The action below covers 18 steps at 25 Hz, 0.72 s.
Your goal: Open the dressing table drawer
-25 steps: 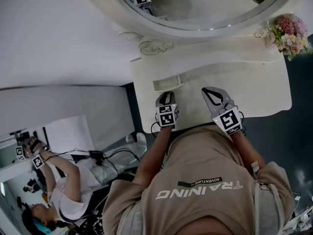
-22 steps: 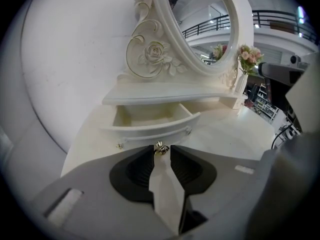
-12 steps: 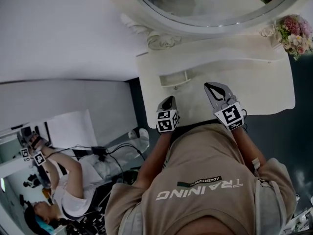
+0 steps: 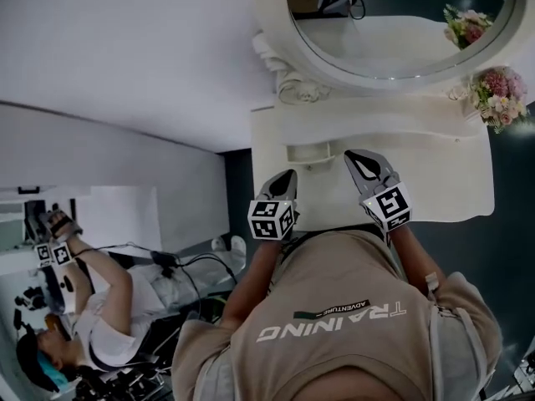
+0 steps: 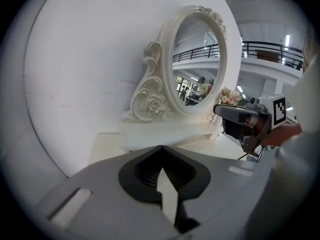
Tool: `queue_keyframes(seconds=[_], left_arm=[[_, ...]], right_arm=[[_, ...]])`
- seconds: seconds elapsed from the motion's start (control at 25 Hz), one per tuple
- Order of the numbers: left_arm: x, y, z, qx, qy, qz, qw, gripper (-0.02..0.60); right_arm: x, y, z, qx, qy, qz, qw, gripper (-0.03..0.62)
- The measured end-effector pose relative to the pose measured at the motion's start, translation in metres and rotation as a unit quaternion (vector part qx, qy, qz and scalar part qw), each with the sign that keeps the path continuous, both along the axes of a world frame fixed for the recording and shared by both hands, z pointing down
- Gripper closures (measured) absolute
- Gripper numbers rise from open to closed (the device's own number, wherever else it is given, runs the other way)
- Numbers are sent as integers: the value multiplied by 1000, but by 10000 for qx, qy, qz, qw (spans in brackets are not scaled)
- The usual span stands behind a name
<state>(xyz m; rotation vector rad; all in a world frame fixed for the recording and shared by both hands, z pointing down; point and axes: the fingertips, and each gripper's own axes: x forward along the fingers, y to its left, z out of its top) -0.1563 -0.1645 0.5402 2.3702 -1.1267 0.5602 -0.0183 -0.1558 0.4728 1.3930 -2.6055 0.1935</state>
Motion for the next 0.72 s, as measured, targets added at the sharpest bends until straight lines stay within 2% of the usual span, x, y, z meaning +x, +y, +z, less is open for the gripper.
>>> queue_keyframes(seconds=[0.2,0.4,0.56,0.72], left_arm=[[-9,-17,-46,522,196,29,9984,563],[-17,-28,-97,1080,509,-56,9928,563],[-18,-28,-135,1597,506,17,9859,563],[-8,-27,-170,2110,530,186,9759,563]], right_arm=[[-7,-13,-36,370,36,-68,9993,592],[-13,-16,-71,692,-18,-64,9976,592],[-23,-9,-95,825,-152,-146,9964,592],[-27,-6,-121,1078,-82,-168,9940,592]])
